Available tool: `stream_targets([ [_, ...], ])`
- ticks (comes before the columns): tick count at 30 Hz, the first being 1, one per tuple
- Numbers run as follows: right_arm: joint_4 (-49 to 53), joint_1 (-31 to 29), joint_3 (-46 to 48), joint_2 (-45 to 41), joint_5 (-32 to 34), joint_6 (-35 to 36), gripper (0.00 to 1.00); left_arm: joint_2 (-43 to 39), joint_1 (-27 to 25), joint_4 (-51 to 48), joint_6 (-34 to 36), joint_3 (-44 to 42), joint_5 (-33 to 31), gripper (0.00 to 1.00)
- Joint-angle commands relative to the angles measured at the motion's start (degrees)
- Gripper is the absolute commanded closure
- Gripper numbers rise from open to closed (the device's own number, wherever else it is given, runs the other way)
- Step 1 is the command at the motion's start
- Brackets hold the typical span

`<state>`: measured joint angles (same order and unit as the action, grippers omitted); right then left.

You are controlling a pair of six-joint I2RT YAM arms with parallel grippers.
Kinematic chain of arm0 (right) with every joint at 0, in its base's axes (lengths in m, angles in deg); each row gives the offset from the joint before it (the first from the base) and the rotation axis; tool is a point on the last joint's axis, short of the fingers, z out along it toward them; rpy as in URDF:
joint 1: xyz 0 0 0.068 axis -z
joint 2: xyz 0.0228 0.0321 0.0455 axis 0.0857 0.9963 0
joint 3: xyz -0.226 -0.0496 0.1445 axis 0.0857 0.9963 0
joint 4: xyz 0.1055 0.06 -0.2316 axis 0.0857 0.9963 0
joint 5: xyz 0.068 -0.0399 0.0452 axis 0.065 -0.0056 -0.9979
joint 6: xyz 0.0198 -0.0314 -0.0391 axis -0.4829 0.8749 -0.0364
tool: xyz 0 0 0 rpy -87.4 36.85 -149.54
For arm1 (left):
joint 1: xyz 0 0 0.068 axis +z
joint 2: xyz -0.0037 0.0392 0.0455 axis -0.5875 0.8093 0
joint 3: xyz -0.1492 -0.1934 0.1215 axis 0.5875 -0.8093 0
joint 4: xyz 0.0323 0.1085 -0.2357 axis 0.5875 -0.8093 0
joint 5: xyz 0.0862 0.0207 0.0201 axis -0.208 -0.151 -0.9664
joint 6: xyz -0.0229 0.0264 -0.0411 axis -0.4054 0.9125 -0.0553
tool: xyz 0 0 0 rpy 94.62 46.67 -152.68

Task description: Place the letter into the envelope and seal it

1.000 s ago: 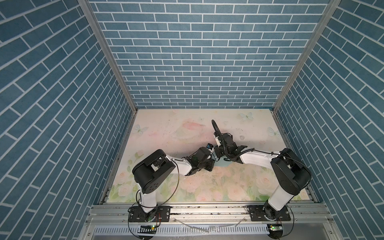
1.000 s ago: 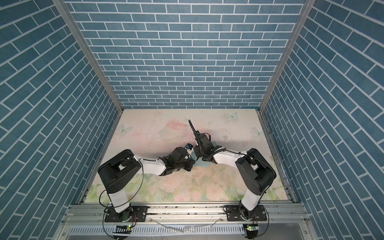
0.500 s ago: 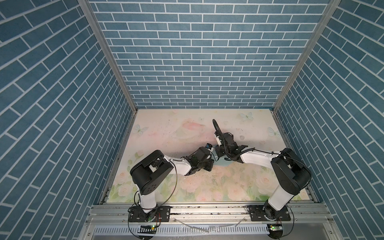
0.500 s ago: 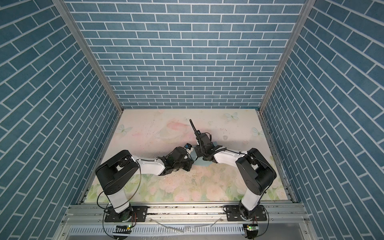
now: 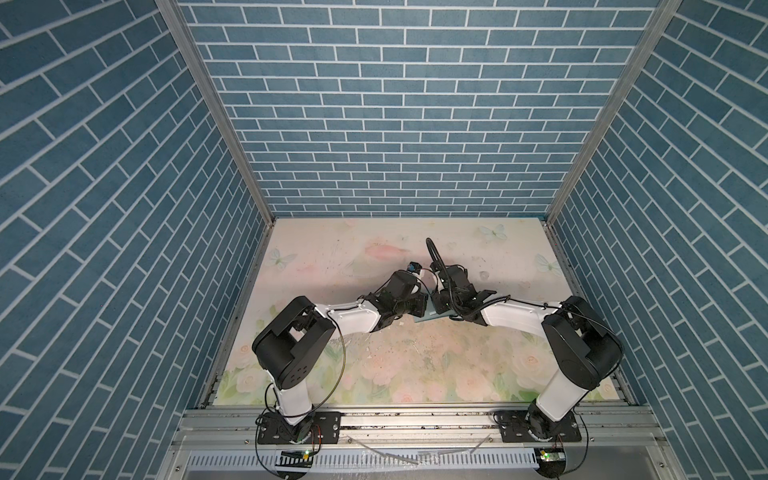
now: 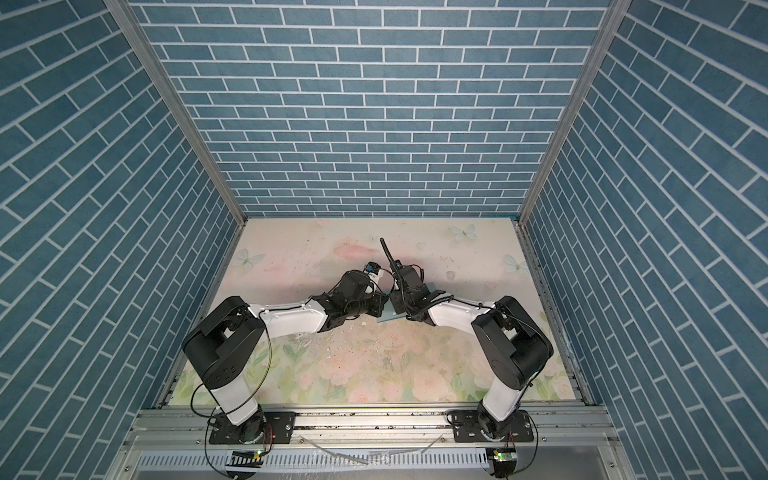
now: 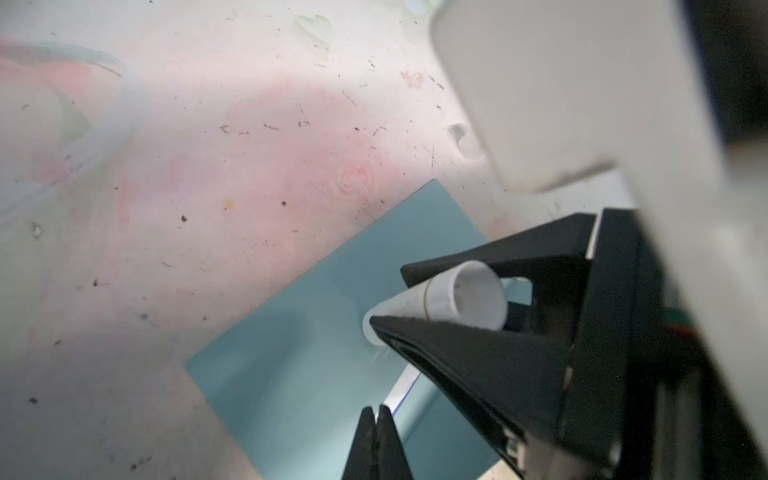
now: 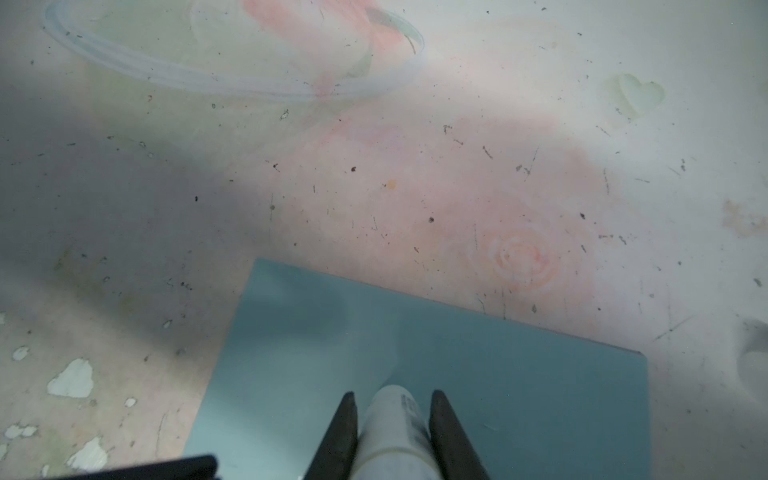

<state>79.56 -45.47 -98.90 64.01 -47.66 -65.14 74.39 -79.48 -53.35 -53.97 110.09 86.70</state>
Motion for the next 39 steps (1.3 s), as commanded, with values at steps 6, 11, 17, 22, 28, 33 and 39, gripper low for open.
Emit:
stream_targets([
  [6, 0.3, 0.3, 1.4, 0.6, -0.2, 1.8, 1.00, 5.0, 0.8, -2.0, -3.0, 2.2, 3.1, 1.00],
  [11, 0.3, 0.3, 1.2, 0.5, -0.5, 1.7, 1.00, 7.1, 1.1, -1.8, -5.0, 2.9, 3.7, 1.00],
  [17, 0.5, 0.3, 1.2, 0.5, -0.5, 1.7, 1.00, 8.9, 1.3, -4.4, -5.8, 4.4, 3.6, 1.00],
  [22, 0.5, 0.3, 1.2, 0.6, -0.3, 2.0, 1.00, 10.2, 1.4, -7.0, -6.7, 5.1, 2.8, 1.00],
  [28, 0.6, 0.3, 1.2, 0.7, -0.2, 2.0, 1.00, 10.7, 1.4, -9.4, -7.4, 5.5, 1.5, 1.00],
  [33, 1.1, 0.3, 1.2, 0.6, 0.8, 2.5, 1.00, 10.8, 1.4, -12.9, -7.3, 6.2, -0.3, 1.00],
  [39, 2.3, 0.4, 1.2, 0.1, 2.8, 3.5, 1.00, 11.4, 1.4, -16.6, -7.2, 7.3, -1.6, 1.00],
])
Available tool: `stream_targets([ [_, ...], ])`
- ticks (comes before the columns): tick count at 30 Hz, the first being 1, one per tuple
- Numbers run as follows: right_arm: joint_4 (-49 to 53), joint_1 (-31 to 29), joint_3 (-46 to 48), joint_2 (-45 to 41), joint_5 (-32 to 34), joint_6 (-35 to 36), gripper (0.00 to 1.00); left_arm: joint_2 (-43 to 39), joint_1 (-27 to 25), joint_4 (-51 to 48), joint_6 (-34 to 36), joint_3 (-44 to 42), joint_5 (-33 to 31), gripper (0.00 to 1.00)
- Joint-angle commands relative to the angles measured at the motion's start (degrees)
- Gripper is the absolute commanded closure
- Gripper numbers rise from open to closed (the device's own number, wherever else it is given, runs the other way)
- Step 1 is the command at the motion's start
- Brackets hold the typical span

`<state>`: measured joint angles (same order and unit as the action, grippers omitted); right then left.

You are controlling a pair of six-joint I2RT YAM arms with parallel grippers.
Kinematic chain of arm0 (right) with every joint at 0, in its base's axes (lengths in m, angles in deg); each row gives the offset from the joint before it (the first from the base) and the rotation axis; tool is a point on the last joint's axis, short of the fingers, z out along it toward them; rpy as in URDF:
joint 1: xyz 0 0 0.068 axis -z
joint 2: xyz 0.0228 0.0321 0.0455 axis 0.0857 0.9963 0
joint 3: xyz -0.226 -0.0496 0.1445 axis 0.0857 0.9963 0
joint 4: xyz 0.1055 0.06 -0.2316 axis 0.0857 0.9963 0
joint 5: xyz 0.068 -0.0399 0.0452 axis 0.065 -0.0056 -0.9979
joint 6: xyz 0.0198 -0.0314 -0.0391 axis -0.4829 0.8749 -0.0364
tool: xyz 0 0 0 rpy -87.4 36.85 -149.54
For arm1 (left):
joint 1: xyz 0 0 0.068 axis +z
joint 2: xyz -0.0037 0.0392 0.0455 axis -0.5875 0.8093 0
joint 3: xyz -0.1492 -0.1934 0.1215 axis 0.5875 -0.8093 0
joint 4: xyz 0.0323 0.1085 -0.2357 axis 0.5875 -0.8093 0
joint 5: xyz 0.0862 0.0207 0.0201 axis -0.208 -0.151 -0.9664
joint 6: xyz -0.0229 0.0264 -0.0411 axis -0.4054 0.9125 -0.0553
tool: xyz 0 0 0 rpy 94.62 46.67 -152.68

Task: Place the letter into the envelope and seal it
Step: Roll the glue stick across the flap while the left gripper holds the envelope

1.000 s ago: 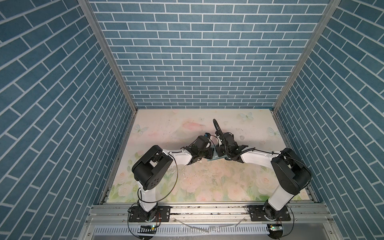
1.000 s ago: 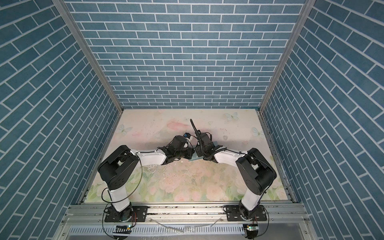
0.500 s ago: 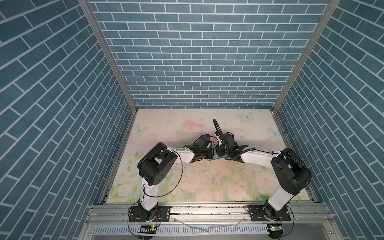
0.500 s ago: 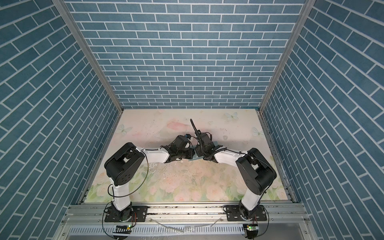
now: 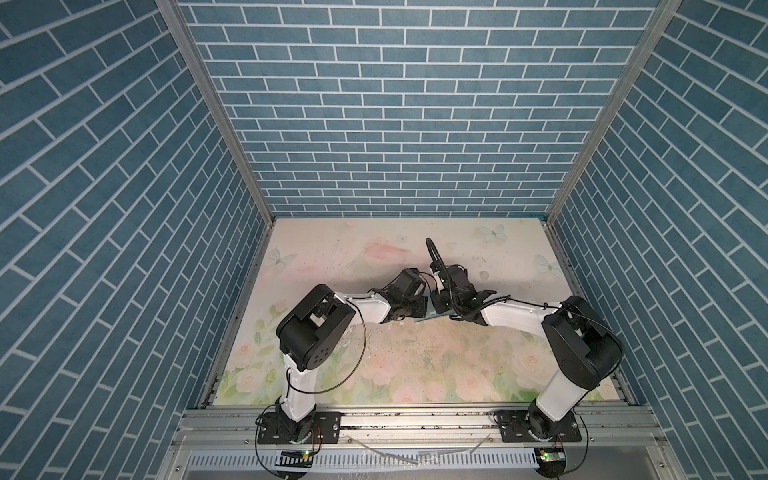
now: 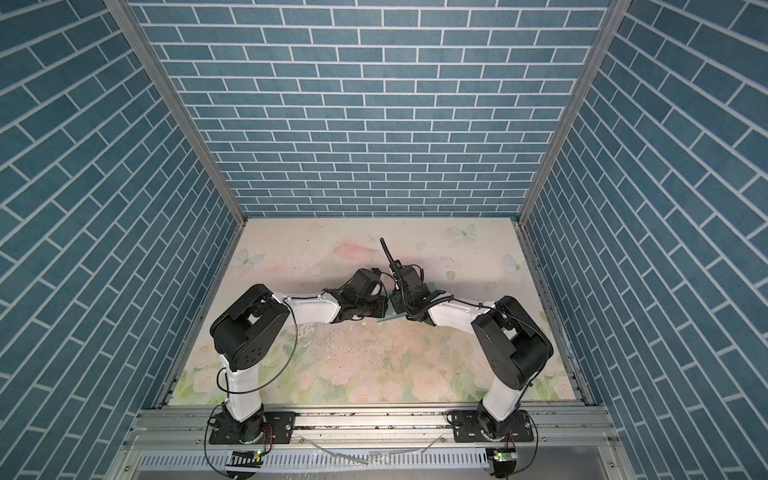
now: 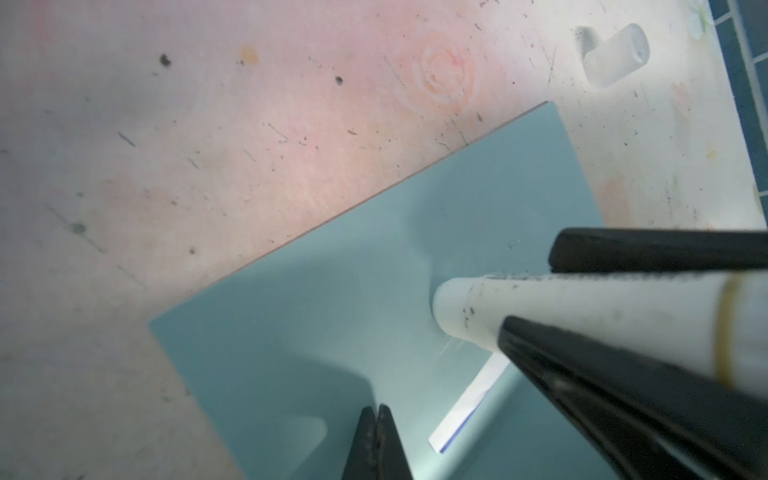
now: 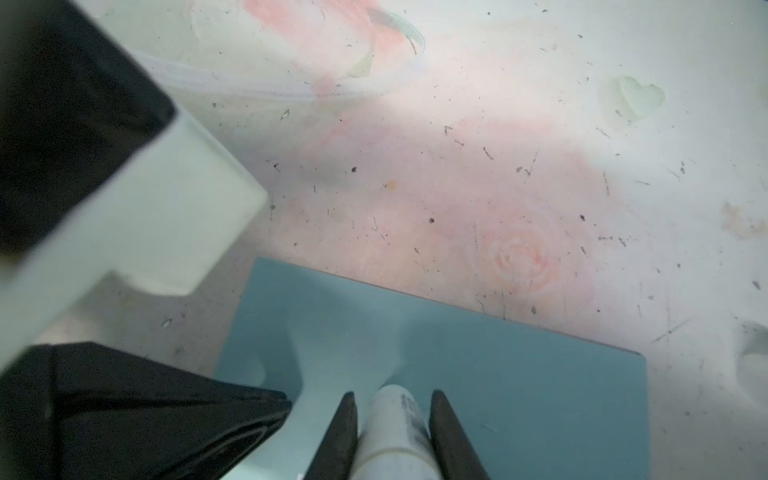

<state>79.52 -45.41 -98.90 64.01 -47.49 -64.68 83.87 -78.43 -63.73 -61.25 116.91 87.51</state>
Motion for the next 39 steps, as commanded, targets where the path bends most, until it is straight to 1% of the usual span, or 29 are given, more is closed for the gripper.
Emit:
stream_targets([
  [1, 2.4, 0.4, 1.2, 0.0, 2.8, 3.1, 1.00, 2.0, 0.4, -6.7, 0.1, 0.6, -2.6, 1.00],
  [17, 3.7, 1.0, 1.2, -0.4, 4.1, 3.7, 1.00, 4.1, 0.4, -11.4, -0.3, 1.8, -4.4, 1.00],
  [39, 5.4, 2.5, 1.4, -0.8, 5.8, 4.1, 1.00, 5.0, 0.4, -12.3, -1.0, 1.9, -4.3, 1.00],
])
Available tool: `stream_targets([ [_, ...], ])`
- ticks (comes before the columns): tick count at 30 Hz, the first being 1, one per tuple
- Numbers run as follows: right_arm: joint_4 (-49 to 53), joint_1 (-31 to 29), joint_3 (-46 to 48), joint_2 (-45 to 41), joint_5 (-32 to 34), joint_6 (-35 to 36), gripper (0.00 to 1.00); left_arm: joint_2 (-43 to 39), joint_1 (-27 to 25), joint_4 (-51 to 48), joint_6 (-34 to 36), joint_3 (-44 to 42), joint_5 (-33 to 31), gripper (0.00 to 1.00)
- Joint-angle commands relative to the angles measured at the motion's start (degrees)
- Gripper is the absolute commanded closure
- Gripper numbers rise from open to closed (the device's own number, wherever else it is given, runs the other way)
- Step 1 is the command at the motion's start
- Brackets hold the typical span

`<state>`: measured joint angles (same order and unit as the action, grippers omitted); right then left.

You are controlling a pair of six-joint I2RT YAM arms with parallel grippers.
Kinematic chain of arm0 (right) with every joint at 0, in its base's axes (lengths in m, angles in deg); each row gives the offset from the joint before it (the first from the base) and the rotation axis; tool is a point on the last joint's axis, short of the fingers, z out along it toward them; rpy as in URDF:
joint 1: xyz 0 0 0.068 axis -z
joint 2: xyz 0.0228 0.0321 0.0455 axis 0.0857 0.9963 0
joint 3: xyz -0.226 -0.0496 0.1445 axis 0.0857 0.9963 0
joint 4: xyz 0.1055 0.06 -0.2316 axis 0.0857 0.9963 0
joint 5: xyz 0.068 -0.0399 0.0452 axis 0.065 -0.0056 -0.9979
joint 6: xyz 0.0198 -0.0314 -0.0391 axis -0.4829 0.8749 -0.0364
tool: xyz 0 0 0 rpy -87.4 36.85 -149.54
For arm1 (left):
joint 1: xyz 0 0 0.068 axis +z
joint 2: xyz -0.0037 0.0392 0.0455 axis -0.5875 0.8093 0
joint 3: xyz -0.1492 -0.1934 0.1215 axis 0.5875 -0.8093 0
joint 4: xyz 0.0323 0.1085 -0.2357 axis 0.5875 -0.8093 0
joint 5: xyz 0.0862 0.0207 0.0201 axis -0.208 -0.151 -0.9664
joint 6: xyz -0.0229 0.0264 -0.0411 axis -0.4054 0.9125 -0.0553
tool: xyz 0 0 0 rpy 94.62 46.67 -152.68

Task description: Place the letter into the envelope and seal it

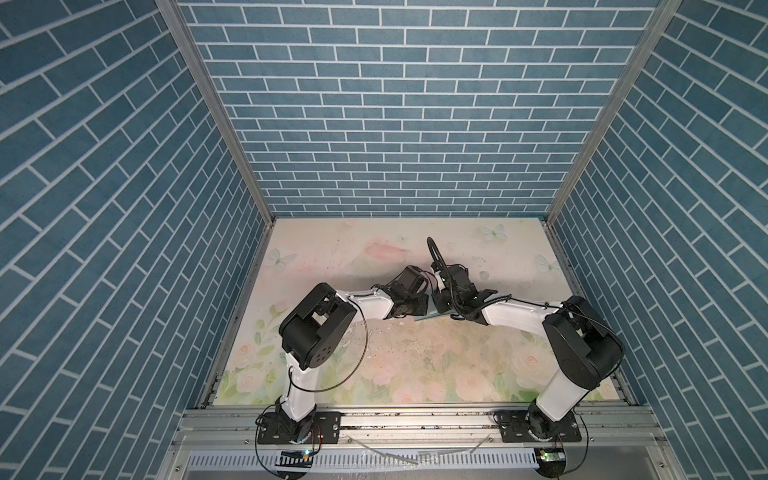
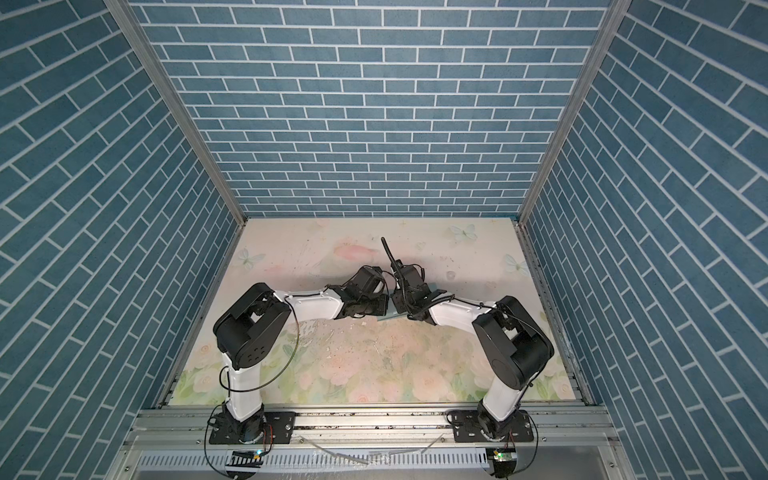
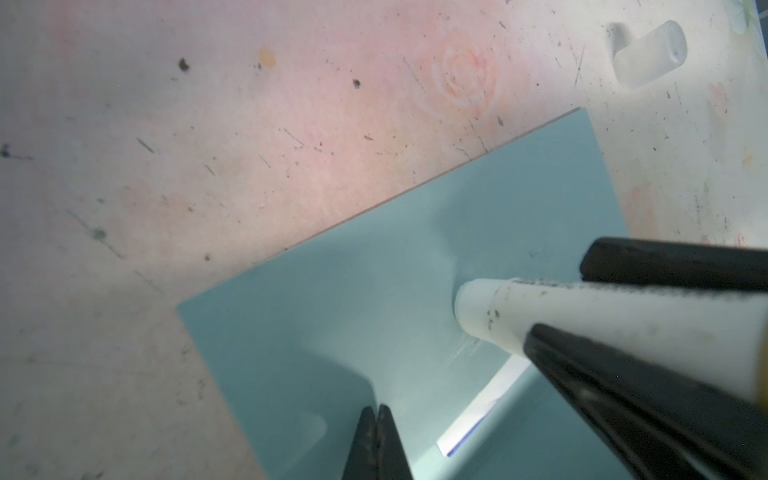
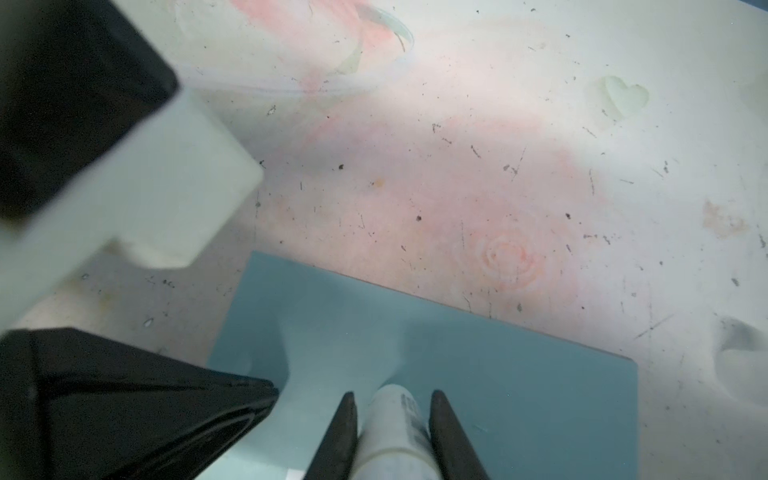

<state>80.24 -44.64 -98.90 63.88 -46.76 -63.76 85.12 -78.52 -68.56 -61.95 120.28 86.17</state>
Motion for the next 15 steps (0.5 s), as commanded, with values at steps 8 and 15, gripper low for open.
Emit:
stream_targets([
  [8, 5.3, 2.3, 1.5, -0.8, 5.6, 3.2, 1.00, 3.8, 0.4, -7.5, -0.3, -1.5, -3.0, 1.00],
  [15, 5.8, 2.9, 1.6, -0.8, 6.0, 3.5, 1.00, 3.9, 0.4, -7.4, -0.3, -1.6, -2.9, 1.00],
])
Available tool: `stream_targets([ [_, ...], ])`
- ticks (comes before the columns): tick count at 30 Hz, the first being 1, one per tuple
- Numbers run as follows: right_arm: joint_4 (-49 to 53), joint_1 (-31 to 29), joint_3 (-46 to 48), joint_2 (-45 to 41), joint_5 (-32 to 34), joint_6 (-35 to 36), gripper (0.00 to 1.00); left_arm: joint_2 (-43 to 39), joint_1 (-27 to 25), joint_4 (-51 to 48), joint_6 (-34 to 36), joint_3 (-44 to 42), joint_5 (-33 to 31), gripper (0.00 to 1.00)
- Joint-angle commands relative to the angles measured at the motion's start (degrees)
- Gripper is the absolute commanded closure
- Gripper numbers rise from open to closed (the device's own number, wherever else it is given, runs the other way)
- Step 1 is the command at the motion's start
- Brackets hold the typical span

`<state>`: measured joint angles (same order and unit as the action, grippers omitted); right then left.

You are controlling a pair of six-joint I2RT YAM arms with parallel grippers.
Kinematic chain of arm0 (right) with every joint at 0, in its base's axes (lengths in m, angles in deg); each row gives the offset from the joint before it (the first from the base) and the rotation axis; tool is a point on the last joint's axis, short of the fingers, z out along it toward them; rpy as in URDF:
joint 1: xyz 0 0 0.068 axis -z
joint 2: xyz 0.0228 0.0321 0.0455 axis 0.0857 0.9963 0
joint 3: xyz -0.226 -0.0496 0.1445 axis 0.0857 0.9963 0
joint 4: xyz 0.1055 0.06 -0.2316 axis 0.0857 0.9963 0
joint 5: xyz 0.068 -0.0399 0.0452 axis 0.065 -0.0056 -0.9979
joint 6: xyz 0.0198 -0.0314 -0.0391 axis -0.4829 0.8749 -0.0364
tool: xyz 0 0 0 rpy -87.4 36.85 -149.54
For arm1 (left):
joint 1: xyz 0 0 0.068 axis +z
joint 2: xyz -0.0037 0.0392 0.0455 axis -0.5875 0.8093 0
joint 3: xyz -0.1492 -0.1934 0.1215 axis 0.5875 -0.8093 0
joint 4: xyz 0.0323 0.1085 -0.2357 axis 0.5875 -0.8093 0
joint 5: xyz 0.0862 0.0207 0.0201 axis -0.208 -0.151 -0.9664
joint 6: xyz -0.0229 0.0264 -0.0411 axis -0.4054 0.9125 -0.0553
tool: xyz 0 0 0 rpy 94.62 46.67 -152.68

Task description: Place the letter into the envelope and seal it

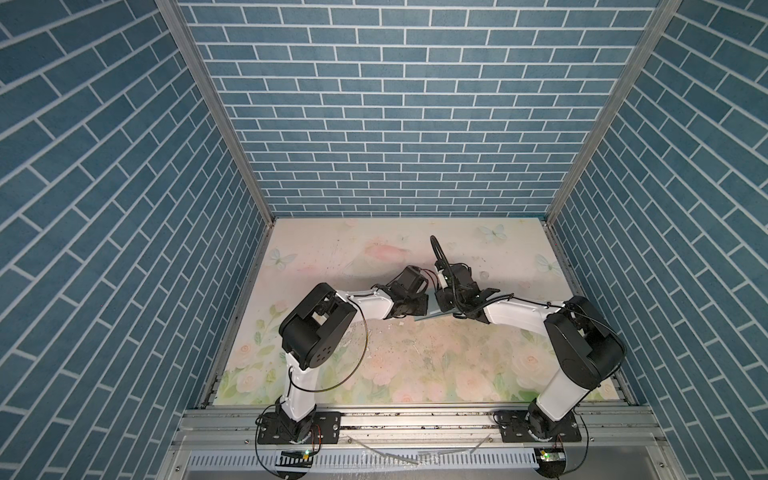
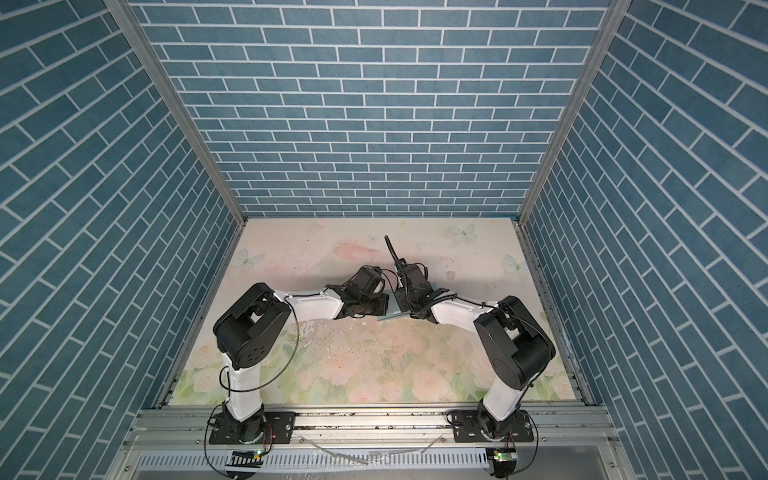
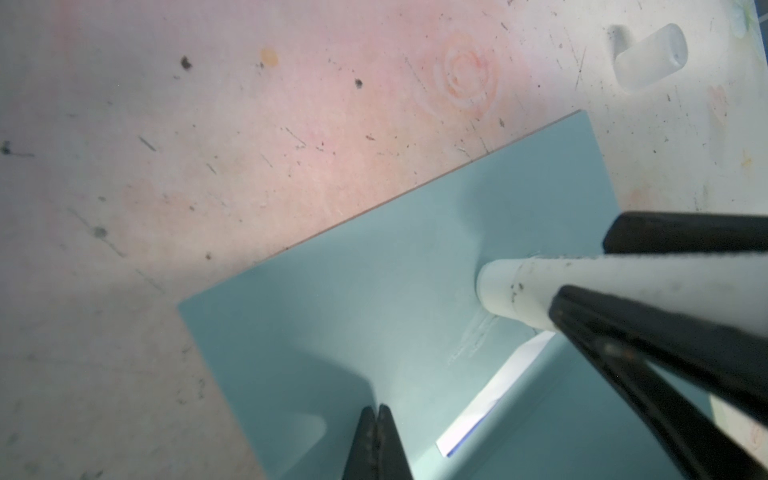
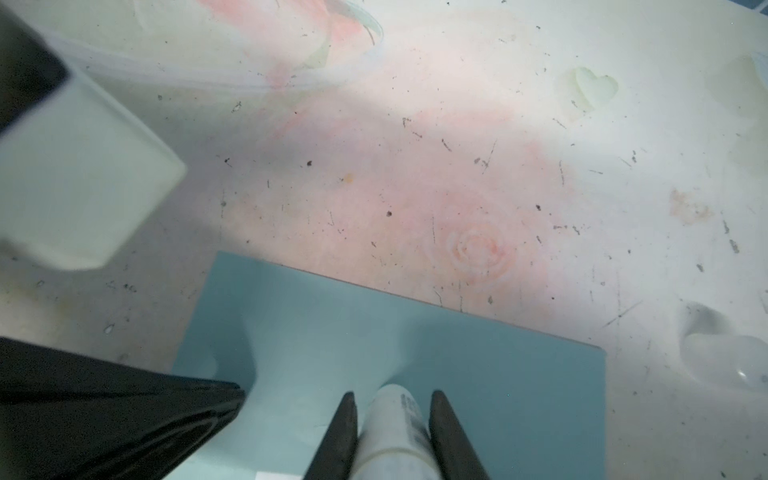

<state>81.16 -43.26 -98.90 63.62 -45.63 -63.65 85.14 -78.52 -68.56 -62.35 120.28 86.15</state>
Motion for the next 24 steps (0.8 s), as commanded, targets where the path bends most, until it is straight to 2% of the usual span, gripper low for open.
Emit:
stream_targets([
  [1, 5.0, 1.6, 1.7, -0.5, 4.9, 3.4, 1.00, 3.9, 0.4, -7.4, 0.1, -1.6, -2.9, 1.00],
  [24, 5.9, 5.1, 4.0, -1.6, 5.8, 3.3, 1.00, 3.6, 0.4, -7.0, -0.1, -2.1, -2.9, 1.00],
])
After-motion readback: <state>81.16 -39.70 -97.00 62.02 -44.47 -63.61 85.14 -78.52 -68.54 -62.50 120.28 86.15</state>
